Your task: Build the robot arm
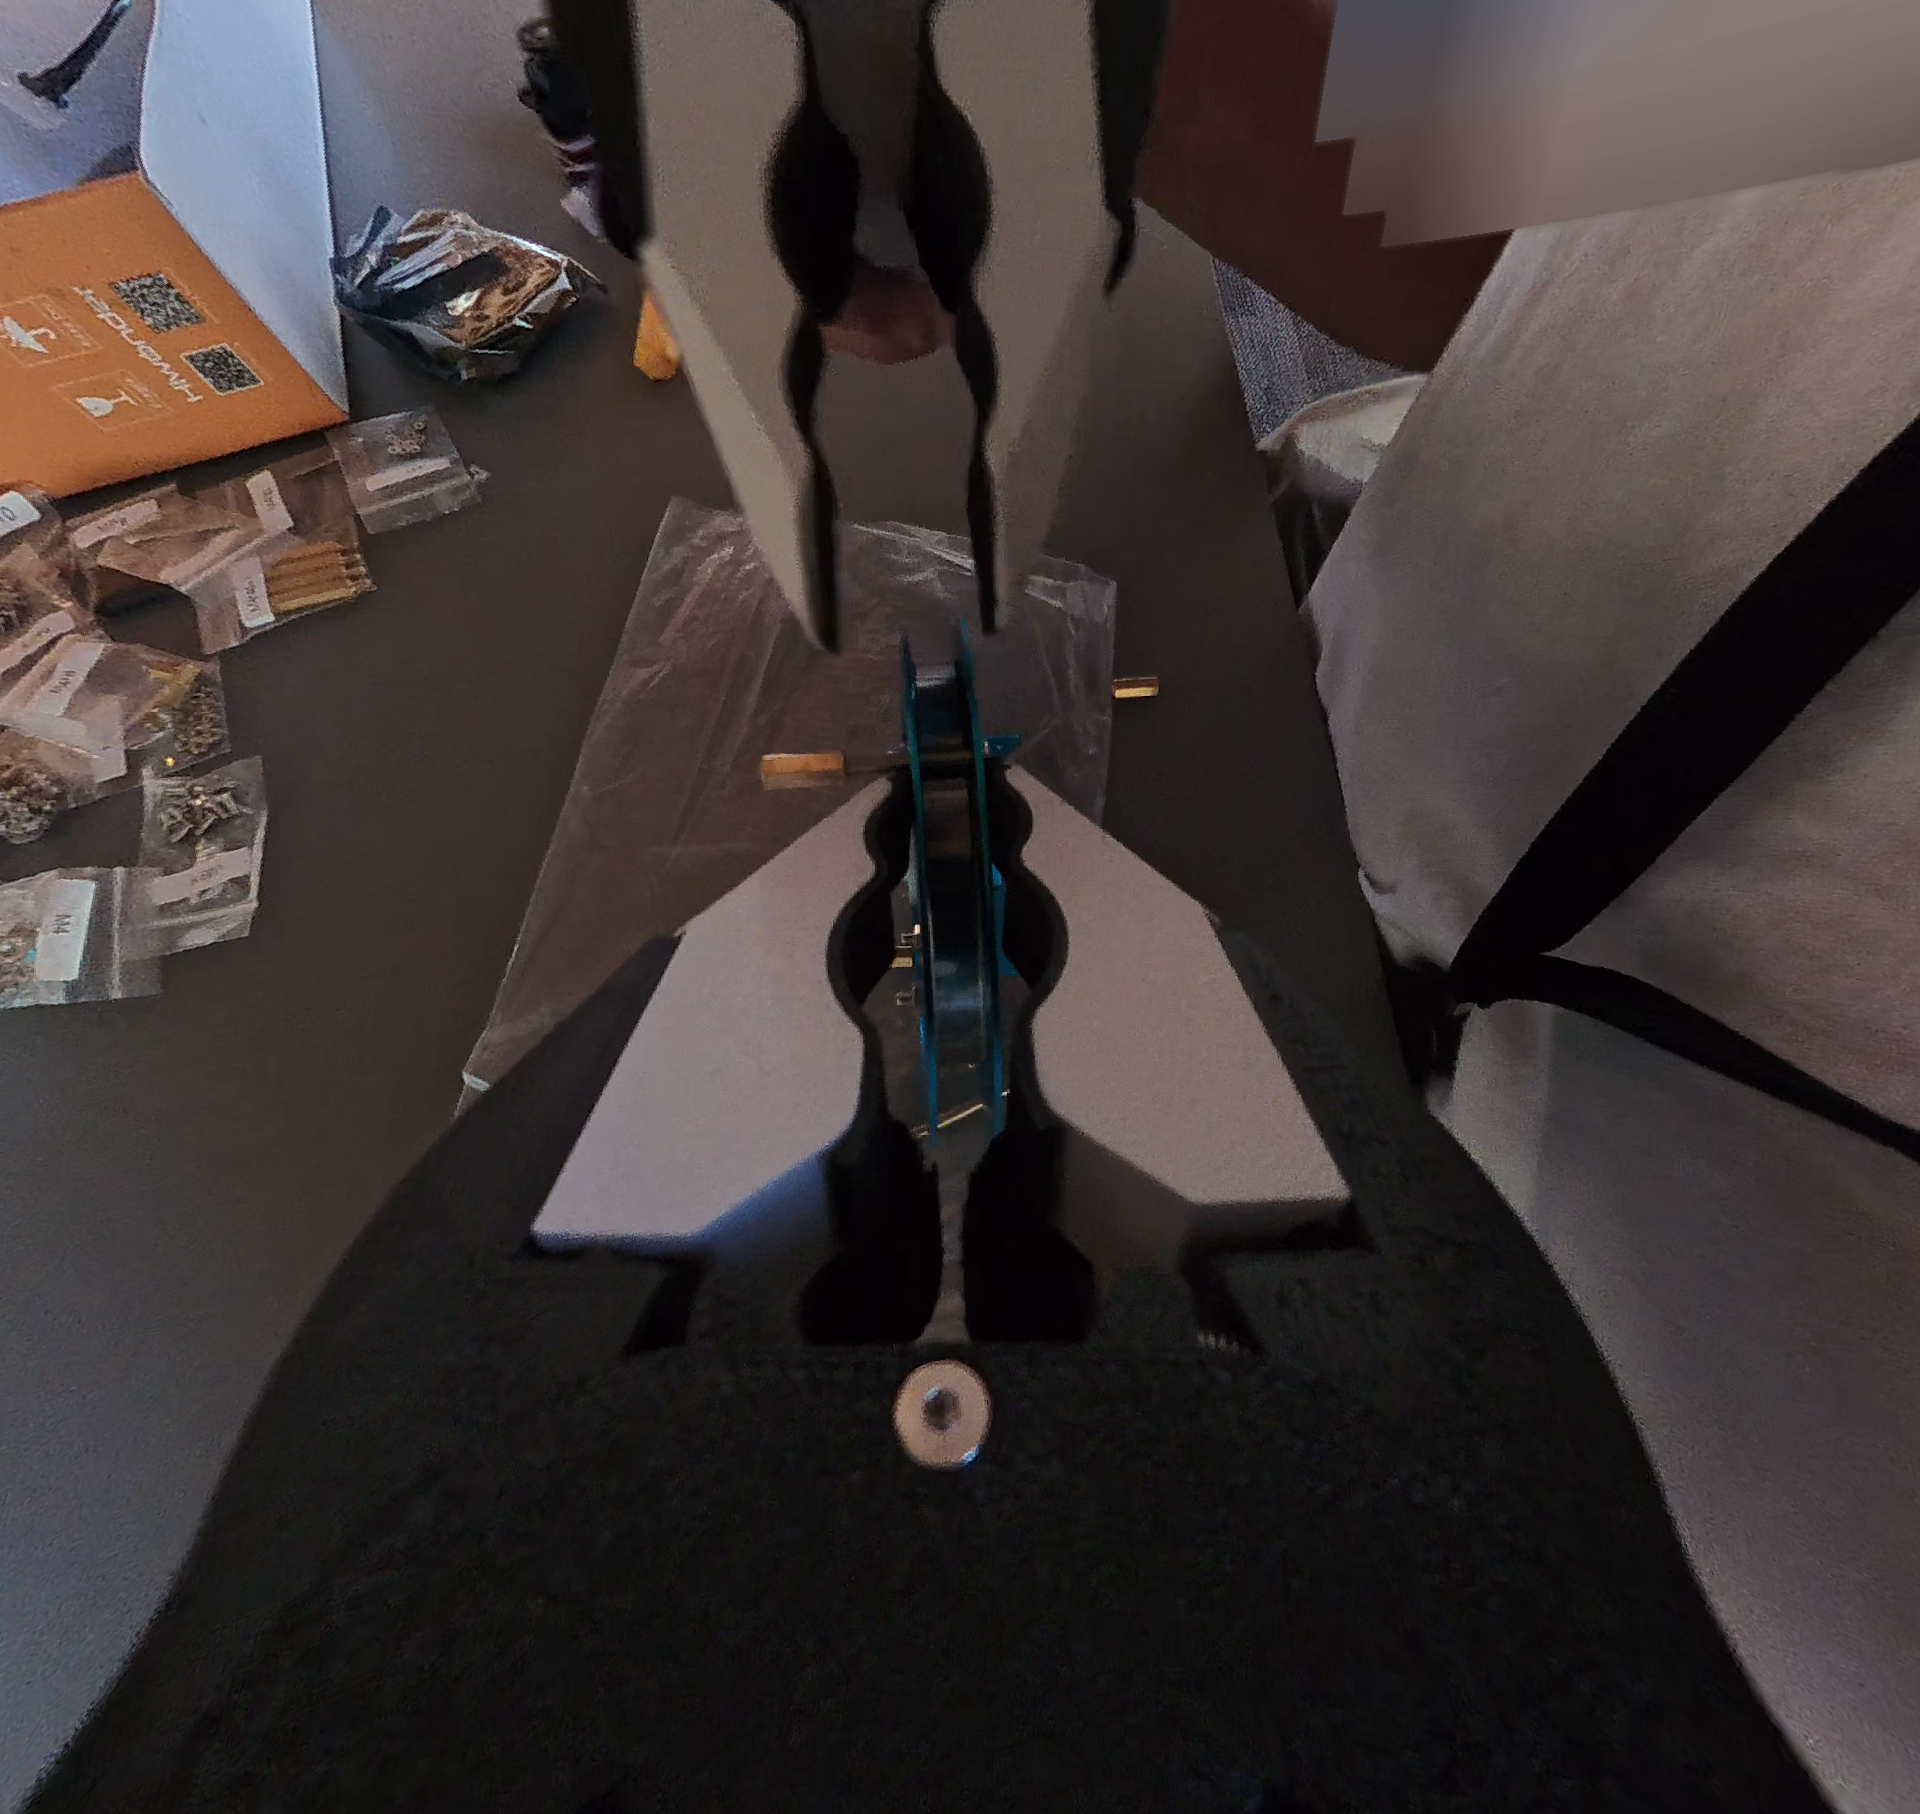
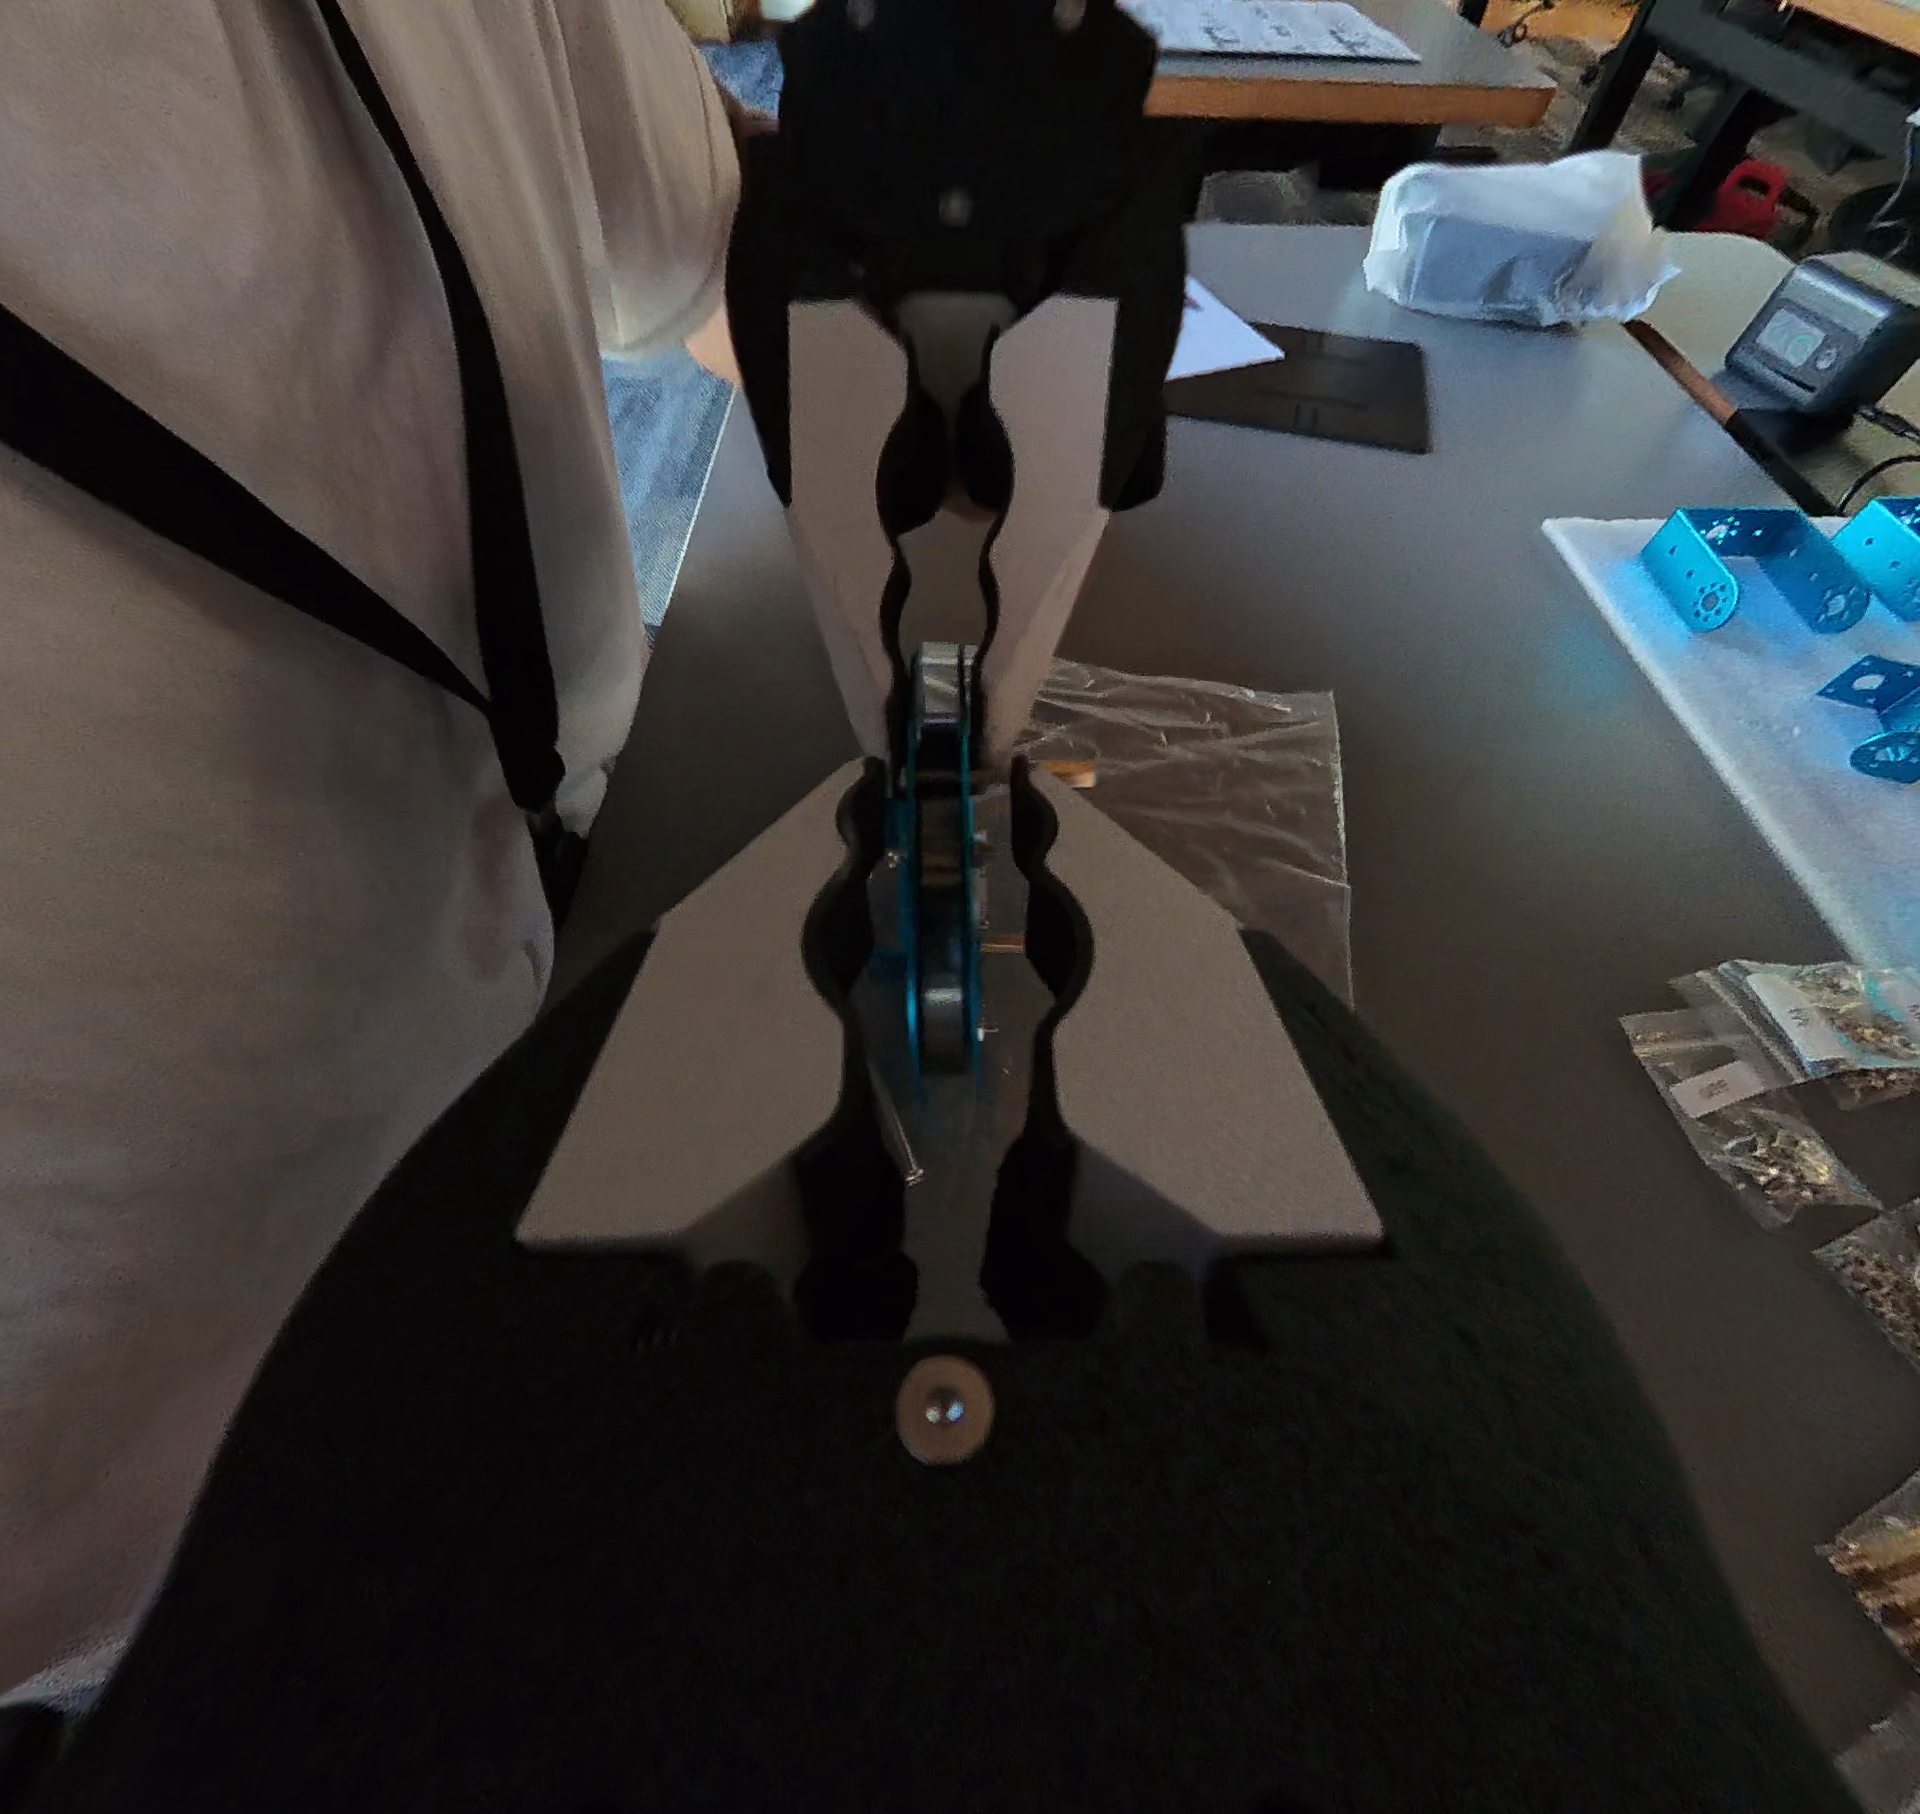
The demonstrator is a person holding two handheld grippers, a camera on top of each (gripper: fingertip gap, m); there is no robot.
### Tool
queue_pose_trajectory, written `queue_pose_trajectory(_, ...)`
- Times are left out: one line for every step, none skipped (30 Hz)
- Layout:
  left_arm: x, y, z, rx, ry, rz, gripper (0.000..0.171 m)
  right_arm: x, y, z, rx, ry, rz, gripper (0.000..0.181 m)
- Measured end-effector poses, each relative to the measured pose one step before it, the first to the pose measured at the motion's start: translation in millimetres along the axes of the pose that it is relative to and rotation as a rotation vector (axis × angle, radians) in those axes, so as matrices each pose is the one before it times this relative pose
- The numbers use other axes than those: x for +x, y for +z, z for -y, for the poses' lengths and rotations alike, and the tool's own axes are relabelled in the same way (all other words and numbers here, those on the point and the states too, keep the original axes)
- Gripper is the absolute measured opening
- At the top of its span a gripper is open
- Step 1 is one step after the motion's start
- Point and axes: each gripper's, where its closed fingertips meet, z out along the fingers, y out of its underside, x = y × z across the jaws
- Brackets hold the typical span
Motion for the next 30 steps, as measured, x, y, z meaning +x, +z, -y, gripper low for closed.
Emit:
queue_pose_trajectory(0.98, 0.07, 0.10, 0.00314, 0.0081, -0.0028, 0.014, 3.72, -2.95, 2.14, 0.0046, 0.0171, 0.0143, 0.025)
queue_pose_trajectory(0.98, 0.18, 0.24, 0.00229, 0.0070, -0.0018, 0.014, 5.09, -2.21, 0.96, 0.0058, 0.0188, 0.0230, 0.028)
queue_pose_trajectory(0.82, 0.11, 0.07, 0.00213, 0.0090, 0.0007, 0.014, 7.03, -1.55, -1.21, 0.0077, 0.0296, 0.0293, 0.029)
queue_pose_trajectory(0.51, 0.11, 0.20, 0.00207, 0.0089, 0.0026, 0.014, 10.22, -0.38, -2.63, 0.0101, 0.0506, 0.0262, 0.028)
queue_pose_trajectory(0.50, 0.16, 0.09, 0.00047, 0.0049, 0.0029, 0.014, 8.70, 1.48, -3.31, 0.0025, 0.0625, 0.0524, 0.025)
queue_pose_trajectory(0.38, 0.13, 0.16, 0.00016, 0.0029, 0.0028, 0.014, 2.64, 2.85, -2.37, 0.0036, 0.0827, 0.1013, 0.023)
queue_pose_trajectory(0.29, 0.32, 0.26, 0.00110, 0.0035, 0.0027, 0.014, 2.48, 3.12, -0.97, 0.0138, 0.1230, 0.1030, 0.022)
queue_pose_trajectory(0.15, 0.26, 0.21, 0.00099, 0.0041, 0.0028, 0.014, -1.52, 3.04, -0.87, 0.0035, 0.1300, 0.1187, 0.023)
queue_pose_trajectory(-0.11, 0.19, 0.13, 0.00083, 0.0031, 0.0030, 0.014, -7.12, 2.37, -0.89, -0.0108, 0.1093, 0.1418, 0.024)
queue_pose_trajectory(-0.07, 0.25, 0.20, 0.00146, 0.0022, 0.0007, 0.013, -6.18, 1.53, -0.05, -0.0155, 0.1000, 0.1223, 0.023)
queue_pose_trajectory(0.34, 0.15, 0.21, 0.00239, 0.0029, -0.0034, 0.014, -3.77, 0.75, -1.01, -0.0316, 0.0771, 0.0863, 0.024)
queue_pose_trajectory(0.56, 0.11, 0.17, 0.00382, 0.0024, -0.0061, 0.014, 0.00, -0.09, -3.10, -0.0584, 0.0338, 0.0388, 0.022)
queue_pose_trajectory(0.65, 0.14, 0.19, 0.00533, 0.0021, -0.0083, 0.014, 6.04, -1.31, -3.11, -0.0757, -0.0145, -0.0196, 0.020)
queue_pose_trajectory(0.42, 0.06, 0.17, 0.00594, 0.0012, -0.0089, 0.014, 5.99, -1.34, -2.83, -0.0860, -0.0647, -0.0260, 0.021)
queue_pose_trajectory(0.03, -0.09, 0.04, 0.00578, 0.0004, -0.0074, 0.014, 0.86, -1.15, -2.08, -0.0881, -0.1005, 0.0140, 0.018)
queue_pose_trajectory(-0.02, -0.19, -0.05, 0.00637, 0.0039, -0.0059, 0.013, 0.91, -1.97, -1.02, -0.0880, -0.0829, 0.0178, 0.017)
queue_pose_trajectory(0.21, -0.30, -0.12, 0.00739, 0.0059, -0.0062, 0.013, -0.58, -2.08, 0.89, -0.0744, -0.0705, 0.0260, 0.017)
queue_pose_trajectory(0.92, -0.31, -0.03, 0.00810, 0.0076, -0.0101, 0.014, -1.97, -0.60, 2.05, -0.0560, -0.0857, 0.0351, 0.017)
queue_pose_trajectory(1.07, -0.18, -0.04, 0.00690, 0.0098, -0.0108, 0.013, 1.39, 0.09, 1.49, -0.0460, -0.0905, 0.0140, 0.016)
queue_pose_trajectory(0.71, -0.05, 0.03, 0.00427, 0.0083, -0.0076, 0.014, 2.26, 0.29, 1.29, -0.0312, -0.0794, 0.0134, 0.014)
queue_pose_trajectory(0.70, -0.02, 0.03, 0.00282, 0.0066, -0.0070, 0.014, 1.35, 0.32, 1.90, -0.0110, -0.0719, 0.0253, 0.008)
queue_pose_trajectory(0.81, -0.10, -0.06, 0.00270, 0.0045, -0.0098, 0.014, 1.50, 0.72, 2.44, 0.0053, -0.0536, 0.0305, 0.009)
queue_pose_trajectory(0.69, -0.22, -0.07, 0.00488, 0.0040, -0.0118, 0.014, 0.20, 1.23, 2.14, 0.0165, -0.0262, 0.0372, 0.009)
queue_pose_trajectory(0.17, -0.26, -0.05, 0.00665, 0.0034, -0.0099, 0.014, -0.17, 2.25, 1.16, 0.0162, -0.0189, 0.0276, 0.009)
queue_pose_trajectory(-0.07, -0.34, -0.15, 0.00735, 0.0033, -0.0096, 0.014, -0.84, 2.91, 0.31, 0.0116, -0.0226, 0.0256, 0.009)
queue_pose_trajectory(0.11, -0.65, -0.31, 0.00864, 0.0063, -0.0119, 0.014, -1.41, 2.93, 0.80, 0.0148, -0.0216, 0.0227, 0.009)
queue_pose_trajectory(-0.12, -1.01, -0.46, 0.00803, 0.0085, -0.0124, 0.014, -0.74, 3.10, 0.48, 0.0144, -0.0266, 0.0111, 0.009)
queue_pose_trajectory(0.11, -1.09, -0.63, 0.00759, 0.0102, -0.0130, 0.014, 0.92, 2.92, -1.91, 0.0014, -0.0275, -0.0028, 0.010)
queue_pose_trajectory(0.05, -1.03, -0.49, 0.00757, 0.0069, -0.0138, 0.014, 0.63, 2.43, -2.00, 0.0002, -0.0299, -0.0055, 0.010)
queue_pose_trajectory(0.35, -0.88, -0.41, 0.00742, 0.0025, -0.0140, 0.015, -0.38, 2.05, -0.13, 0.0143, -0.0188, -0.0037, 0.010)
